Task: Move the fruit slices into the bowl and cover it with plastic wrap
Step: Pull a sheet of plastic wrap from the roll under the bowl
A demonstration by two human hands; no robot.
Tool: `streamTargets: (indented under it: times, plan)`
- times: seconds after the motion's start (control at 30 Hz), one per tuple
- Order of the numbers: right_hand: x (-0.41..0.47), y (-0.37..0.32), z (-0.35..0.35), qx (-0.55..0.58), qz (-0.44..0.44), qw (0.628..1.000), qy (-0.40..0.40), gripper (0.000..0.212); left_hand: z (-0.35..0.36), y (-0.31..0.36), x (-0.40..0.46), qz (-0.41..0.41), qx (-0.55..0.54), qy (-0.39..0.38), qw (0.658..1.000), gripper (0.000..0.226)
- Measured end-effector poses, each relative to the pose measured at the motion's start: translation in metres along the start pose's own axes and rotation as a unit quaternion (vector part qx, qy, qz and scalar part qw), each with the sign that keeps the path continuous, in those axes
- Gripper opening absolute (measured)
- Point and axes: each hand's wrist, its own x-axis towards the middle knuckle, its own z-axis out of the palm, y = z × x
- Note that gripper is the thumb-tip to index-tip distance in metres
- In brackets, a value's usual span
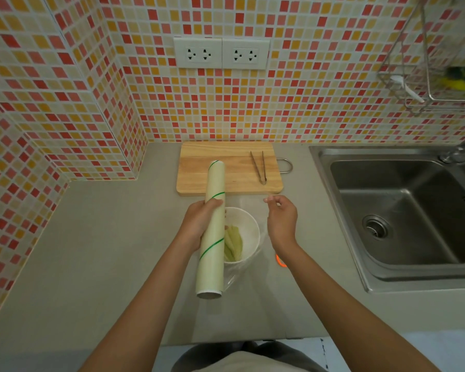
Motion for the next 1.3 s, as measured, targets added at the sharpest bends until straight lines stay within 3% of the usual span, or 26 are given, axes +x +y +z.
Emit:
streamTargets:
  times: [0.17, 0.4, 0.57, 0.8, 0.93, 1.17, 1.3]
  plan:
    - [0.003, 0.012, -0.001, -0.031, -0.015, 0.999, -0.007, 0.020, -0.005, -0.008, -0.001, -0.007, 0.045, -0.021, 0.999, 0.041]
    - [0.012, 0.023, -0.004, -0.057, -0.016, 0.998, -0.003, 0.022, -0.016, -0.008, 0.005, -0.015, 0.012, -0.009, 1.000, 0.031]
    - [0.018, 0.029, -0.004, -0.071, -0.021, 0.997, -0.001, 0.021, -0.019, -0.008, 0.006, 0.003, 0.049, -0.037, 0.998, 0.047]
    - [0.025, 0.037, -0.011, -0.083, -0.020, 0.996, 0.001, 0.021, -0.026, -0.009, 0.008, -0.022, -0.033, -0.016, 0.999, 0.033]
    - [0.026, 0.041, -0.010, -0.085, -0.013, 0.996, -0.004, 0.019, -0.023, -0.015, 0.008, 0.012, 0.043, 0.001, 0.999, 0.038]
    - [0.028, 0.044, -0.013, -0.072, -0.011, 0.997, 0.003, 0.019, -0.039, -0.018, 0.016, 0.024, 0.028, 0.034, 0.999, 0.024]
    - [0.027, 0.048, -0.014, -0.070, -0.006, 0.998, 0.004, 0.019, -0.047, -0.019, 0.015, 0.014, 0.036, 0.003, 0.999, 0.042]
